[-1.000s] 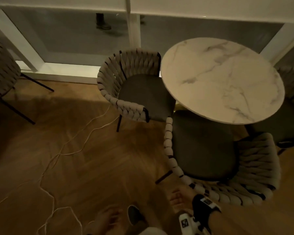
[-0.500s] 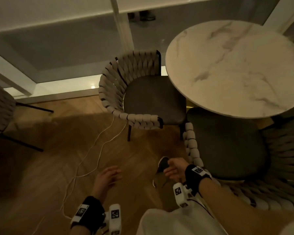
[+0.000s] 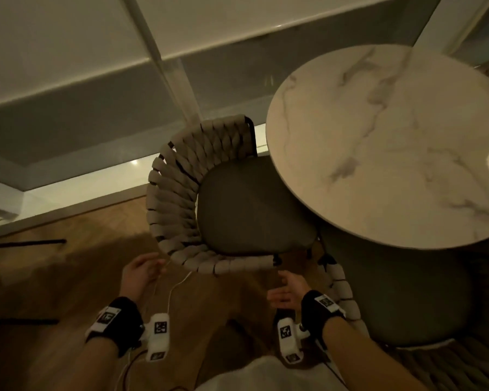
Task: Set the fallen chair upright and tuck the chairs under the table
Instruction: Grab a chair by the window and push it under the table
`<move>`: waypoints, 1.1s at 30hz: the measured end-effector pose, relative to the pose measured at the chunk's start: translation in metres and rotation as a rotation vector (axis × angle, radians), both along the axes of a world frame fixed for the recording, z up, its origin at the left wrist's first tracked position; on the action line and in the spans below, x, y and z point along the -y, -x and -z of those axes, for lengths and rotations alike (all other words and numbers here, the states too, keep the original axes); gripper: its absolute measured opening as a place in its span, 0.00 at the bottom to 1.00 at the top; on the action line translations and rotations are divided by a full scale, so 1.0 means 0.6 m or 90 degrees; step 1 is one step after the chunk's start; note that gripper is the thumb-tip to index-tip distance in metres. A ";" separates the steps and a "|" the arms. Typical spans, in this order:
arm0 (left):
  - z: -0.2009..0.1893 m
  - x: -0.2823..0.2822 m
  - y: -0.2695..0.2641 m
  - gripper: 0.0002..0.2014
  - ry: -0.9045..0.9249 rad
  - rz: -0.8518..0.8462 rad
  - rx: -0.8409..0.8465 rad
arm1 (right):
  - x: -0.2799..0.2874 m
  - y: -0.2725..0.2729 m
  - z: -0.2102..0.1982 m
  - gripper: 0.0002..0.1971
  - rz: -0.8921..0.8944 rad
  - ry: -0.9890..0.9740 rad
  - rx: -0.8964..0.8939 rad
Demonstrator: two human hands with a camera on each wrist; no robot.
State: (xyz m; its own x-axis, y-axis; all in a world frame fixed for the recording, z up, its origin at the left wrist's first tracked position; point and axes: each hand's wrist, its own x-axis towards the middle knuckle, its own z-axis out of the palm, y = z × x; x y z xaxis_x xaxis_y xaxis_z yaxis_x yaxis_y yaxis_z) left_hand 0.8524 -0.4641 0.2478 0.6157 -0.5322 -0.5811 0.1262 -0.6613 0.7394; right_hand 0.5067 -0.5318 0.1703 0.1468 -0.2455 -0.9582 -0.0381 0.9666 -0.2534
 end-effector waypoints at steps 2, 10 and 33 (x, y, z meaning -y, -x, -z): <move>0.022 0.059 -0.056 0.09 -0.022 0.031 0.031 | 0.003 -0.018 0.015 0.30 0.038 -0.027 0.007; 0.104 0.243 -0.211 0.20 -0.149 0.190 0.242 | 0.009 -0.086 0.037 0.32 0.200 -0.037 -0.060; 0.240 0.417 -0.293 0.21 -0.238 0.373 0.296 | 0.159 -0.107 0.133 0.22 0.190 -0.004 -0.305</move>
State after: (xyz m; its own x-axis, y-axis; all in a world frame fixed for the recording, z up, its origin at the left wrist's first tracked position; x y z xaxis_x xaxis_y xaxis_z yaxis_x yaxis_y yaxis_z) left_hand 1.0279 -0.7145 0.1036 0.5199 -0.6636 -0.5379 -0.5780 -0.7369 0.3505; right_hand 0.5707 -0.6271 0.0906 -0.3795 -0.2032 -0.9026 0.1284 0.9546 -0.2689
